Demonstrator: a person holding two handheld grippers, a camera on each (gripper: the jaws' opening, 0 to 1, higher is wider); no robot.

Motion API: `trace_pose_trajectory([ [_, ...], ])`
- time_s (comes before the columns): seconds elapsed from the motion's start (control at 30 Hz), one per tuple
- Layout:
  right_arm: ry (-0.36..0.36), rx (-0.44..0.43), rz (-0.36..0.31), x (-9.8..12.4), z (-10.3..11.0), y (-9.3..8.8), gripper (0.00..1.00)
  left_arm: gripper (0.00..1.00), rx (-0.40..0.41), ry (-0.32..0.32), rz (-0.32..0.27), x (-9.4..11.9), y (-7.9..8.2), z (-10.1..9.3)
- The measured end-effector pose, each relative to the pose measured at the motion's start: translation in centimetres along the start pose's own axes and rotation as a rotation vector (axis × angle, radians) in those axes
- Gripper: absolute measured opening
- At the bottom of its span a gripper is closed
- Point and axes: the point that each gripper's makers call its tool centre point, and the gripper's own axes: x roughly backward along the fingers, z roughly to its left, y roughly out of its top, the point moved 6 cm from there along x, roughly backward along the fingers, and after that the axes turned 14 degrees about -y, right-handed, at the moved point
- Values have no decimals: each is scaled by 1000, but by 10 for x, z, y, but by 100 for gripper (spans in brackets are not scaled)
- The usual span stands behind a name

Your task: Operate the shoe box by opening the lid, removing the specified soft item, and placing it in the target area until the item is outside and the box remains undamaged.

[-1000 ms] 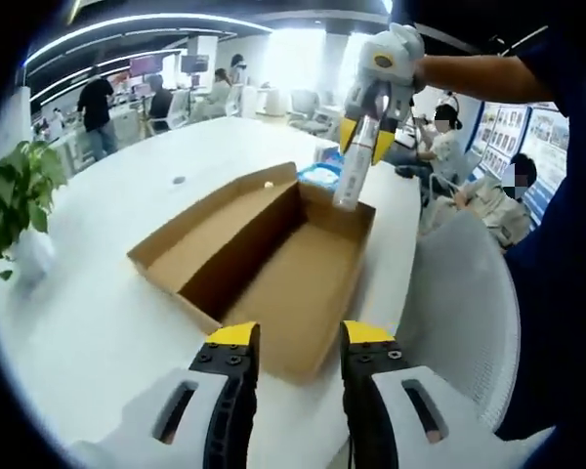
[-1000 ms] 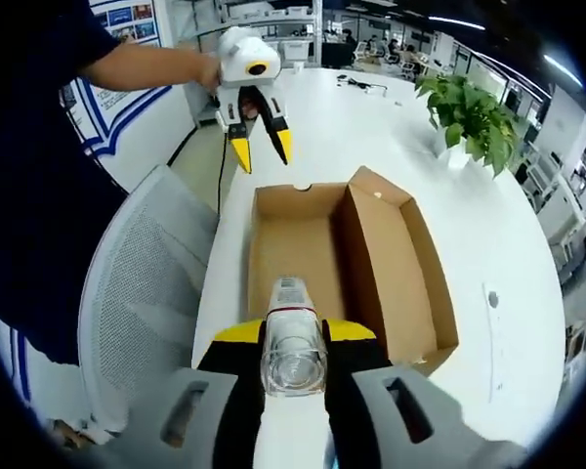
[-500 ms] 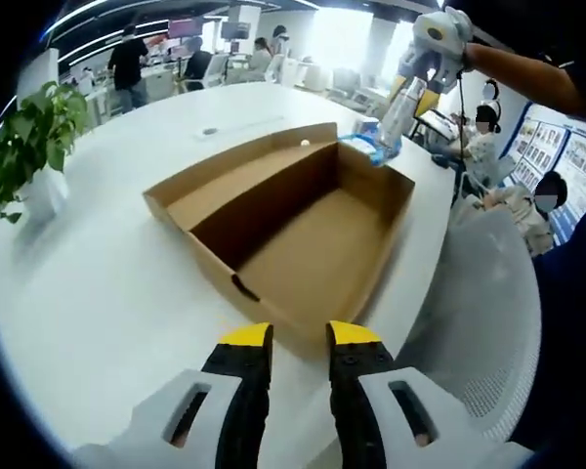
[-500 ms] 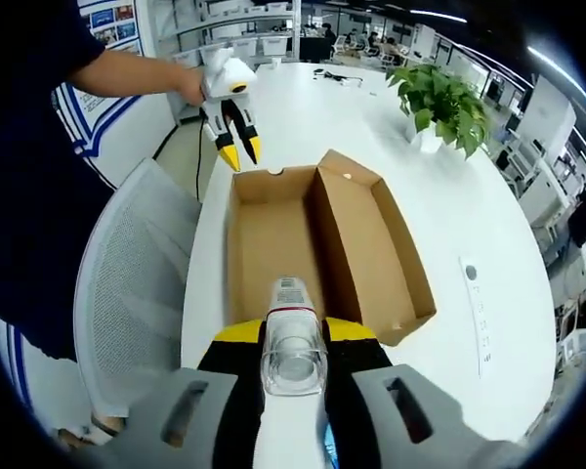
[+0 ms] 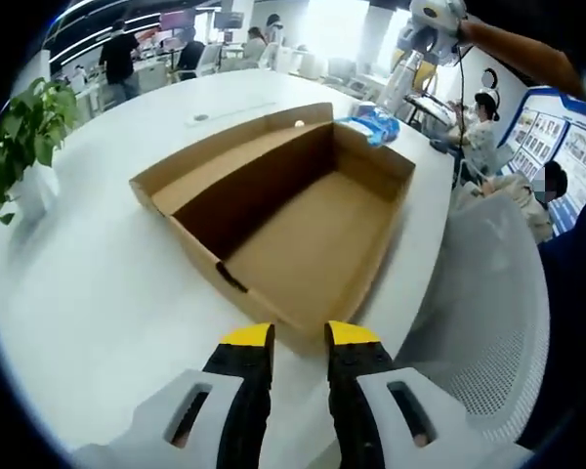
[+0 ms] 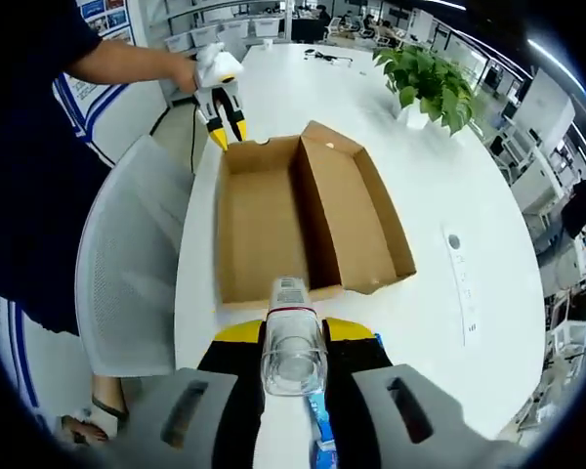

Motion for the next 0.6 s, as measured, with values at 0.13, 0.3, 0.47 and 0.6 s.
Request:
trace_pose_trajectory([
  [0.13,1,9,41,3,-5,-14,19,18,2,-5,0,-1,0,0],
  [0.3,-2,8,78,5,-10,-29,19,19,7,-8,-4,-1,0,1],
  [0.47,8,18,127,7,-13,-48,19,19,5,-9,-3,-1,0,1],
  [0.6,13,12,172,10,-15,-69,19,19,4,-11,-6,-1,0,1],
])
